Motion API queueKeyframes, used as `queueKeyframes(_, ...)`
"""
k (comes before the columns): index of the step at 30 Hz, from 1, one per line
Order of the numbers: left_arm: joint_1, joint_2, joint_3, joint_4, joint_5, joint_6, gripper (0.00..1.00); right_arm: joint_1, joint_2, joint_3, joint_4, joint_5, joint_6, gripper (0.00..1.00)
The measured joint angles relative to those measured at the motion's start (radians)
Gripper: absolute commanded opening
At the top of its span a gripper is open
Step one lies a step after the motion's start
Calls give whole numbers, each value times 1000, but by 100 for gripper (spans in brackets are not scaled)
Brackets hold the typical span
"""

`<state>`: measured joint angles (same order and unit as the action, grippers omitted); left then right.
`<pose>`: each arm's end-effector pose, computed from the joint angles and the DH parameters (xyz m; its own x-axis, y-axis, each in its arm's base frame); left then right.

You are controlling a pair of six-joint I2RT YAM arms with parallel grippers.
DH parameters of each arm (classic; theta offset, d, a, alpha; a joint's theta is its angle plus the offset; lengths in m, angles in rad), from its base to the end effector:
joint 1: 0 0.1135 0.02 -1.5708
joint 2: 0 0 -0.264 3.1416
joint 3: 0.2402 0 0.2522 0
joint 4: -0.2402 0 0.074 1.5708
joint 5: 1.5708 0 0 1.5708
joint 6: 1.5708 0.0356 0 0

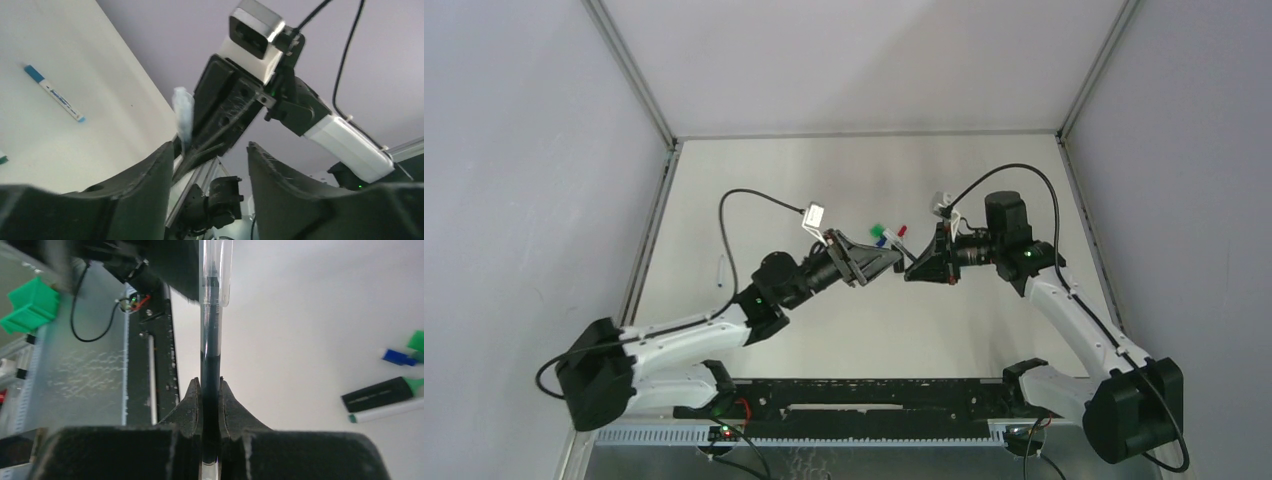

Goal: Insert the pens into the pen caps
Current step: Press the pen cap onto the pen, then place the pen at the center of the board.

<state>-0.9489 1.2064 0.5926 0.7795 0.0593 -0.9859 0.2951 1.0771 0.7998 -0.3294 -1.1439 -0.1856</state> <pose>0.1549 -0.2197 0.2862 -0.6518 -0.5193 -0.5527 0.5469 0.1831 -0.8169 0.2009 0.0949 0.2860 -0.3819 -0.1959 -0.9032 -0.9222 0.1450 0.3585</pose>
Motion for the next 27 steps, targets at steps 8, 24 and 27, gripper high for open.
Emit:
queueKeyframes(8,16,-362,-12,-267,-134,224,90,-14,28,30,-48,85,-150,0)
queueKeyframes(24,20,-757,-488,-424,-341,312,92,-251,222,63,-33,675,-179,0)
queueKeyframes(27,20,-766,-505,-426,-350,312,92,-277,303,96,-36,778,-156,0)
